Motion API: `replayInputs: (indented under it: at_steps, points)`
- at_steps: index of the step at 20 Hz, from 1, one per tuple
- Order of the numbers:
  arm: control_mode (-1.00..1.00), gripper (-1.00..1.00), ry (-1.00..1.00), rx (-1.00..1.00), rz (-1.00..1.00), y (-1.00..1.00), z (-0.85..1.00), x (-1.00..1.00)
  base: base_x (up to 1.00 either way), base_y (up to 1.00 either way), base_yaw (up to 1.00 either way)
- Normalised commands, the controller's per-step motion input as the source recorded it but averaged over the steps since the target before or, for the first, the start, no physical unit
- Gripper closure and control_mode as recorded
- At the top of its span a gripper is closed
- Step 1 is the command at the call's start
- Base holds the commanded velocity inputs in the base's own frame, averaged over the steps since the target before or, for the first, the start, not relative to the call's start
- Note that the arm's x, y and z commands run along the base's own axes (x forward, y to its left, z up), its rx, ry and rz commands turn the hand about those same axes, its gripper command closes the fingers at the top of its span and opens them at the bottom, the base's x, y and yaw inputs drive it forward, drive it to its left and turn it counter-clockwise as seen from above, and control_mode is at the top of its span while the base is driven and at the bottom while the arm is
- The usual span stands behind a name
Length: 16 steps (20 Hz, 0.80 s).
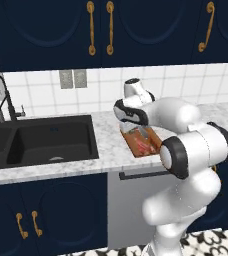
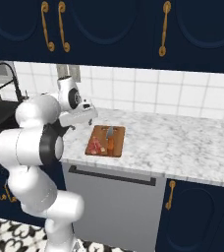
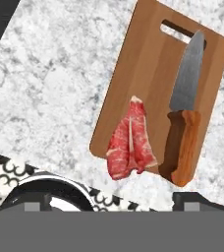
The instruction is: Pick up the knife from the drawer and place it on the cutting board. Then place the meat from the plate to the cutting board.
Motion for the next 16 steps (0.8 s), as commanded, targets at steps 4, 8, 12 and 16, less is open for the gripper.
replayInputs:
  at_steps: [4,8,12,16]
  points:
    - [-1.00,-1.00,-0.07,-0.31,0.21,0.72,0.07,-1.00,0.00,0.00,0.00]
    - [-1.00,-1.00,-0.12,-0.31,0.26,0.44,0.00,-1.00,0.00,0.00,0.00]
    - [-1.00,-1.00,-0.02,-0.15,0.08,0.04,-0.04,-0.99,0.00,0.00,0.00]
    - [-1.00,-1.00,0.01,0.01,0.00,-0.03,-0.01,-0.12,0.00,0.00,0.00]
